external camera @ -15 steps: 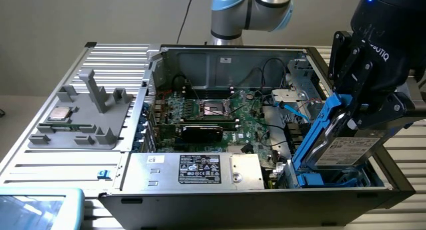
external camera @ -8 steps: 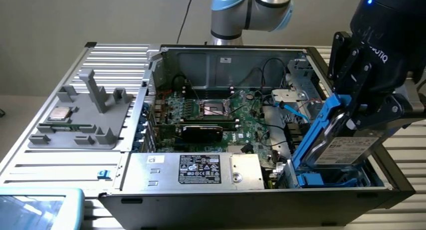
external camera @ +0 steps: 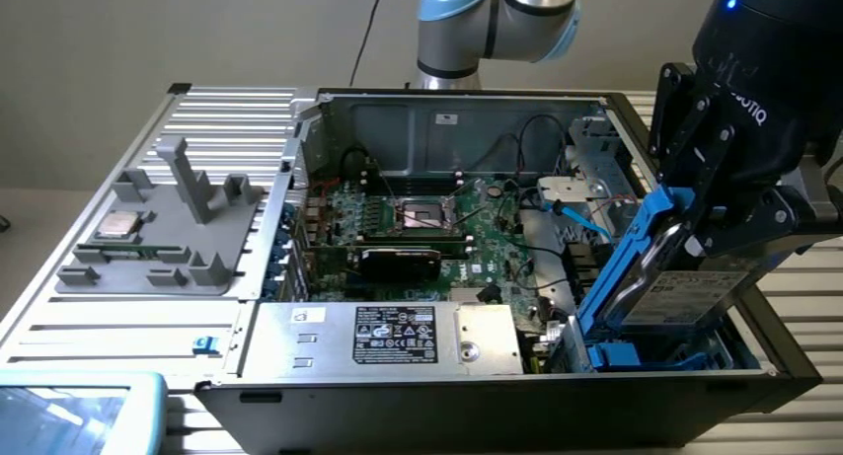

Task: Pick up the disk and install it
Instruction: 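Insert the disk into the insertion slot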

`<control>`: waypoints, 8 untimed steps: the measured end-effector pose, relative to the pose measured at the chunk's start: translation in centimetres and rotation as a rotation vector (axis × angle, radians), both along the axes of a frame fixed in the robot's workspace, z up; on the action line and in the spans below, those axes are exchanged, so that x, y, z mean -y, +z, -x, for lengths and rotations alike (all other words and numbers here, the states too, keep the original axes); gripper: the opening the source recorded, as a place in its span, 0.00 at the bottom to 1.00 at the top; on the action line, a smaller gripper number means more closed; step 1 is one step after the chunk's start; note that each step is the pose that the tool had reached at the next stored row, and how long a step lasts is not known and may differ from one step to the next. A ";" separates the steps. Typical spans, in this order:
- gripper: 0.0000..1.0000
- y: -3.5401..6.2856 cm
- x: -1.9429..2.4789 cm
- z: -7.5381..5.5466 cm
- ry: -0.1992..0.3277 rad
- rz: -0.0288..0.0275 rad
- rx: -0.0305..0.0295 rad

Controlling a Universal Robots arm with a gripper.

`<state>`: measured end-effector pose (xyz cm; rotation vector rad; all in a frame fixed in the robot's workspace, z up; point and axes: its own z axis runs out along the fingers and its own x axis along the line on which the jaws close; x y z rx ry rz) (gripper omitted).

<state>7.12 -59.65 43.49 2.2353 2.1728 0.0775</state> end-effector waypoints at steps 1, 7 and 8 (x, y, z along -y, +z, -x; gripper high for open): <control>0.37 0.00 0.00 0.0 0.000 0.0000 0.0000; 0.37 -0.17 0.13 0.0 0.000 -0.0004 0.0000; 0.37 -0.27 0.13 0.0 0.000 -0.0004 0.0000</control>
